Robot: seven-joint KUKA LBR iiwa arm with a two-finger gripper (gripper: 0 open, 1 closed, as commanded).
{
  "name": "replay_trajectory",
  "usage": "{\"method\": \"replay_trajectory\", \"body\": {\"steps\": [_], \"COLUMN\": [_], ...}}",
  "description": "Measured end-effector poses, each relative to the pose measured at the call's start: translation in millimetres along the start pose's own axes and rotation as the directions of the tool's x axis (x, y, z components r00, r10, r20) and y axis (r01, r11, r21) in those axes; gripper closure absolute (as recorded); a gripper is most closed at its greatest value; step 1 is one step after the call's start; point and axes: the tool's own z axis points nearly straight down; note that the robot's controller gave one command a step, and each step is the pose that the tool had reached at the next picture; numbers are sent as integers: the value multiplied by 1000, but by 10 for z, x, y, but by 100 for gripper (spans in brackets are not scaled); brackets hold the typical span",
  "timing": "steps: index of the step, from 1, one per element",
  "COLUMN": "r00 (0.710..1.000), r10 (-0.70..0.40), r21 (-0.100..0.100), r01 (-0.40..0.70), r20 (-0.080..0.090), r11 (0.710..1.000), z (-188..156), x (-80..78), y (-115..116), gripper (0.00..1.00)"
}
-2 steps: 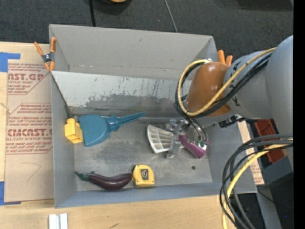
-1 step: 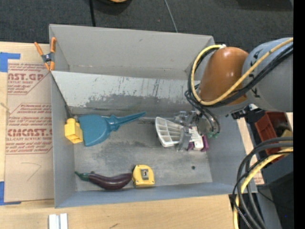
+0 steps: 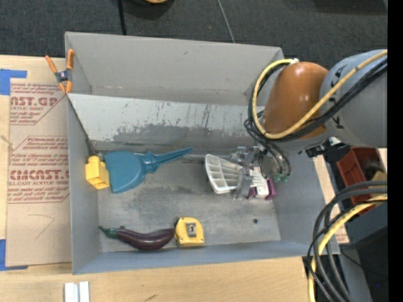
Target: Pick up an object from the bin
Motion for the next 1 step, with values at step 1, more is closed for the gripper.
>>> {"method": "replay_trajectory", "body": {"steps": [1], "r00": [998], "r10": [60], "r21": [0], "r01": [-60], "r20": [5], "r11": [998], "z": [-1507], "x": [-3], "y": [40], "gripper": [100]}}
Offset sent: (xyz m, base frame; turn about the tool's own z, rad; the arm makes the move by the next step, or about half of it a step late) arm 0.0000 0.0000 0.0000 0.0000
